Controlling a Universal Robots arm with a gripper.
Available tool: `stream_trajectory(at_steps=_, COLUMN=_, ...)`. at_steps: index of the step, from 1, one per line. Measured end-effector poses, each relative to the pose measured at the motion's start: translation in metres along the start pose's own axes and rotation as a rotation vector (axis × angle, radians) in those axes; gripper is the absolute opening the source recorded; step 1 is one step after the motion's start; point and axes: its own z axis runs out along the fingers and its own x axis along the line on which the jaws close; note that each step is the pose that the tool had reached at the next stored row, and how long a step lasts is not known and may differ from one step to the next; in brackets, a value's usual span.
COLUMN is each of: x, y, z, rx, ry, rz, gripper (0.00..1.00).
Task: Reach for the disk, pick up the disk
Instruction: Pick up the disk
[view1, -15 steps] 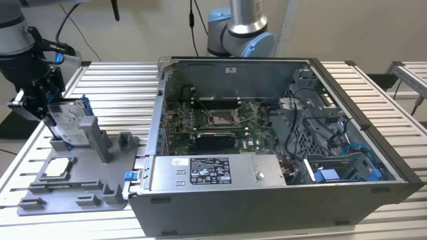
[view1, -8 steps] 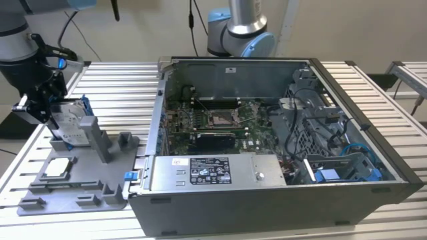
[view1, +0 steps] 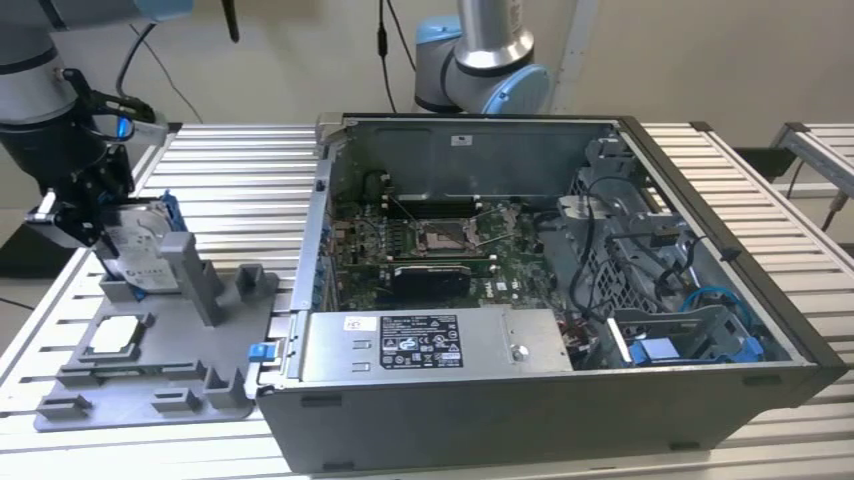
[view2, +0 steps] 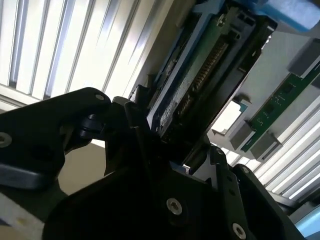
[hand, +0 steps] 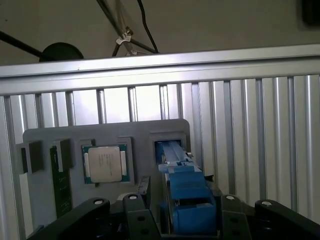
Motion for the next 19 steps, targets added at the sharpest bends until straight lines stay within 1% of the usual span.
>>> stream_trajectory(at_steps=1, x=0.0, y=0.0, z=0.0, rx=0.0, ry=0.0, rz=0.0, gripper=0.0)
stream_trajectory(at_steps=14, x=0.0, y=0.0, z=0.0005, rx=0.0, ry=0.0, rz=0.0, gripper=0.0)
stream_trajectory(at_steps=15, x=0.0, y=0.0, z=0.0006, rx=0.0003, ry=0.001, rz=0.0, gripper=0.0)
stream_trajectory(at_steps=17, x=-0.0003, y=0.0, z=0.0006, rx=0.0011, ry=0.0088, rz=0.0, gripper=0.0)
stream_trajectory(at_steps=18, x=-0.0002, y=0.0, z=0.0006, rx=0.0011, ry=0.0093, rz=0.0, gripper=0.0)
stream_trajectory(at_steps=19, x=-0.0001, y=0.0, z=0.0005, rx=0.0008, ry=0.0075, rz=0.0, gripper=0.0)
